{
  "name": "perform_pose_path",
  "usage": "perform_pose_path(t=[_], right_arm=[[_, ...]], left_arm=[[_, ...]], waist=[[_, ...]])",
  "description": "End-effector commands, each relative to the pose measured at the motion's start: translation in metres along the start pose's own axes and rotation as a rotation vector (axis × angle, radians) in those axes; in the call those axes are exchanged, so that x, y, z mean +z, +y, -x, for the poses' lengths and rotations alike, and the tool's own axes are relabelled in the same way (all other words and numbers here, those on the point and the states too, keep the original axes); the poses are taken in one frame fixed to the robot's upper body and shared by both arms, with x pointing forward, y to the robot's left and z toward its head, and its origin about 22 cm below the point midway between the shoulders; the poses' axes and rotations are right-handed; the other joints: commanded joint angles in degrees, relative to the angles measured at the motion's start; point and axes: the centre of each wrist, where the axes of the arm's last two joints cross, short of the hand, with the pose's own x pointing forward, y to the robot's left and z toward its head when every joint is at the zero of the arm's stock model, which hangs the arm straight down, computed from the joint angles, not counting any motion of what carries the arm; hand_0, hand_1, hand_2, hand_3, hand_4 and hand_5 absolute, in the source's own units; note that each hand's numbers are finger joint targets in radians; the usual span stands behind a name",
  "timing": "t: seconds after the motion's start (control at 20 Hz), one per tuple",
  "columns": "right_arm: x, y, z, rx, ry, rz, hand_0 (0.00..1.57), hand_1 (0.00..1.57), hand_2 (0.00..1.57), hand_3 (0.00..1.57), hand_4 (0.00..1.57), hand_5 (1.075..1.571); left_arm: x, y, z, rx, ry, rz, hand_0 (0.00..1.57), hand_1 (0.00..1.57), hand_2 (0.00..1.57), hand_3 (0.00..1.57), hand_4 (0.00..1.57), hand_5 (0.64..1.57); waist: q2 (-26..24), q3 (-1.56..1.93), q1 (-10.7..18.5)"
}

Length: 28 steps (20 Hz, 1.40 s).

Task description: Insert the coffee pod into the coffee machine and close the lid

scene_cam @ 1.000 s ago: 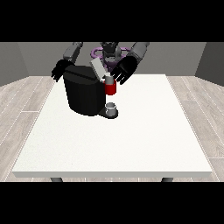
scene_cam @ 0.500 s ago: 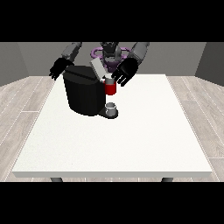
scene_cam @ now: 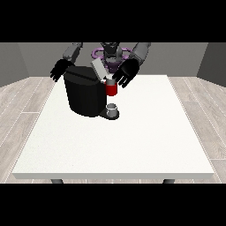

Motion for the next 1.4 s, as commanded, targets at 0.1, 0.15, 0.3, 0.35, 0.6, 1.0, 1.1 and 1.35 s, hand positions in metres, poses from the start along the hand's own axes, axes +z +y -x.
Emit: perform_pose_path(t=[0.1, 0.15, 0.3, 0.35, 0.6, 1.0, 1.1, 1.35], right_arm=[[0.004, 0.0, 0.002, -0.019, -0.016, 0.004, 0.0, 0.0, 0.0, 0.0, 0.46, 1.571], [-0.001, 0.014, -0.007, -0.01, -0.016, -0.01, 0.0, 0.0, 0.0, 0.0, 0.46, 1.571], [-0.008, 0.003, 0.001, -0.007, -0.016, 0.039, 0.0, 0.0, 0.0, 0.0, 0.47, 1.571], [0.006, 0.003, 0.009, 0.004, -0.024, -0.029, 0.0, 0.0, 0.0, 0.0, 0.46, 1.571], [0.005, -0.012, 0.012, 0.003, -0.001, 0.008, 0.0, 0.0, 0.0, 0.0, 0.44, 1.571], [-0.005, -0.006, 0.005, -0.021, 0.019, 0.027, 0.0, 0.0, 0.0, 0.0, 0.38, 1.571], [0.012, 0.004, 0.011, 0.005, 0.017, -0.001, 0.0, 0.0, 0.0, 0.0, 0.42, 1.571], [0.028, -0.014, 0.048, -0.011, 0.086, 0.043, 0.0, 0.0, 0.0, 0.0, 0.38, 1.571]], left_arm=[[0.002, -0.004, 0.006, -0.009, 0.009, -0.013, 1.07, 1.07, 1.12, 0.95, 0.38, 1.571], [0.0, 0.013, 0.001, -0.023, 0.007, -0.017, 1.05, 1.05, 1.12, 0.95, 0.37, 1.571], [-0.003, 0.0, -0.011, -0.057, -0.043, -0.01, 1.07, 1.07, 1.12, 0.97, 0.36, 1.571], [-0.001, 0.018, -0.003, -0.021, -0.009, -0.04, 1.06, 1.06, 1.12, 0.95, 0.36, 1.571], [0.004, -0.004, 0.007, -0.117, -0.03, 0.074, 0.0, 0.0, 0.38, 0.11, 0.0, 1.571], [-0.001, 0.004, -0.006, -0.148, -0.018, 0.089, 0.0, 0.0, 0.0, 0.0, 0.0, 1.571], [0.007, -0.013, 0.014, -0.102, -0.004, 0.089, 0.0, 0.0, 0.0, 0.0, 0.0, 1.571], [0.001, -0.015, -0.005, -0.105, 0.004, 0.155, 0.0, 0.0, 0.0, 0.0, 0.0, 1.571]], waist=[[0.32, -0.05, -0.57], [0.73, -0.06, -0.36], [0.63, -0.05, 2.16], [1.09, -0.05, -0.54], [0.41, -0.04, 0.32], [-0.56, -0.04, 1.36], [-1.66, -0.07, 0.12], [-6.29, -0.02, 3.71]])
